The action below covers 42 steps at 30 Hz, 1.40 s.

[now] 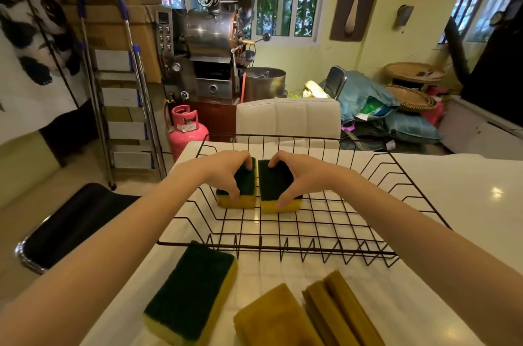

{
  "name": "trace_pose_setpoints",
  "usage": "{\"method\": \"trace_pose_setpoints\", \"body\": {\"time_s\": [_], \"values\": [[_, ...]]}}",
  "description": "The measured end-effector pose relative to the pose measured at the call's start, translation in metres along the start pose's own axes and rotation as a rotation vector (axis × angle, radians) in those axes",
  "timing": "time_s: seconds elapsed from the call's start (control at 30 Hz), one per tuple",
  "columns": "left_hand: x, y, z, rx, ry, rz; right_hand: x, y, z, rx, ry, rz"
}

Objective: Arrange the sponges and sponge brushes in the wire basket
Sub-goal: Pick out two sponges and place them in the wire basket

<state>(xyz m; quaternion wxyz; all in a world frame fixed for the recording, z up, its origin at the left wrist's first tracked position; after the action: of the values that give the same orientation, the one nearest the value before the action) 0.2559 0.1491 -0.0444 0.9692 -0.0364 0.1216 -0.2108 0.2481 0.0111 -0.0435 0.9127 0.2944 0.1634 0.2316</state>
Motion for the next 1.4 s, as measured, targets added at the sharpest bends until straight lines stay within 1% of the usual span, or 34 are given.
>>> {"method": "trace_pose_setpoints", "body": {"time_s": [0.27,0.43,0.67,0.73,0.8,0.83,0.87,0.9,0.93,1.0,1.1,1.23,1.3,1.4], "values": [[0.002,0.000,-0.002,0.016,0.042,0.014,0.011,-0.001,-0.006,0.035,0.034,-0.024],[0.001,-0.001,-0.002,0.026,0.050,0.015,0.015,-0.003,-0.001,0.052,-0.007,-0.009],[0.002,-0.004,-0.003,0.056,0.038,0.018,0.012,-0.007,-0.006,0.014,-0.007,-0.022],[0.000,-0.008,-0.003,0.102,0.006,0.009,0.013,-0.004,-0.006,-0.108,-0.005,-0.008],[-0.004,-0.013,-0.001,0.157,-0.019,0.005,0.013,0.001,-0.008,-0.365,-0.017,0.006],[-0.007,-0.015,-0.001,0.175,-0.016,0.005,0.011,0.003,-0.010,-0.494,-0.025,0.004],[-0.010,-0.017,-0.003,0.179,0.006,0.009,0.009,0.004,-0.012,-0.569,-0.025,-0.003],[-0.013,-0.019,-0.005,0.172,0.039,0.013,0.006,0.005,-0.014,-0.583,-0.020,-0.007],[-0.017,-0.021,-0.006,0.157,0.074,0.020,0.003,0.005,-0.015,-0.540,-0.022,-0.009],[-0.026,-0.029,-0.006,0.114,0.123,0.026,-0.004,0.008,-0.012,-0.357,-0.050,-0.007],[-0.043,-0.048,0.002,0.044,0.137,-0.005,-0.018,0.013,-0.002,-0.112,-0.110,0.017],[-0.070,-0.079,0.013,-0.025,0.139,-0.090,-0.049,0.028,0.010,-0.041,-0.207,0.079],[-0.083,-0.094,0.015,-0.051,0.109,-0.139,-0.071,0.038,0.012,0.016,-0.255,0.125],[-0.100,-0.106,0.020,-0.078,-0.055,-0.185,-0.104,0.052,0.012,0.092,-0.346,0.193]]}}
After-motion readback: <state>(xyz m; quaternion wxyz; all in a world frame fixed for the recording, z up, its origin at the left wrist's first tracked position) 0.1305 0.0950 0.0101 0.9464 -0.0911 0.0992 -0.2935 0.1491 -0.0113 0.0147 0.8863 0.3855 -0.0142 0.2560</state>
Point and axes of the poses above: each hand's wrist, its own x-axis towards the middle knuckle, its own z-axis out of the back of the hand, y = z × x, the point moved 6 cm from there along x, towards the middle knuckle, and after that the axes turned 9 degrees about x, right-handed, at the moved point
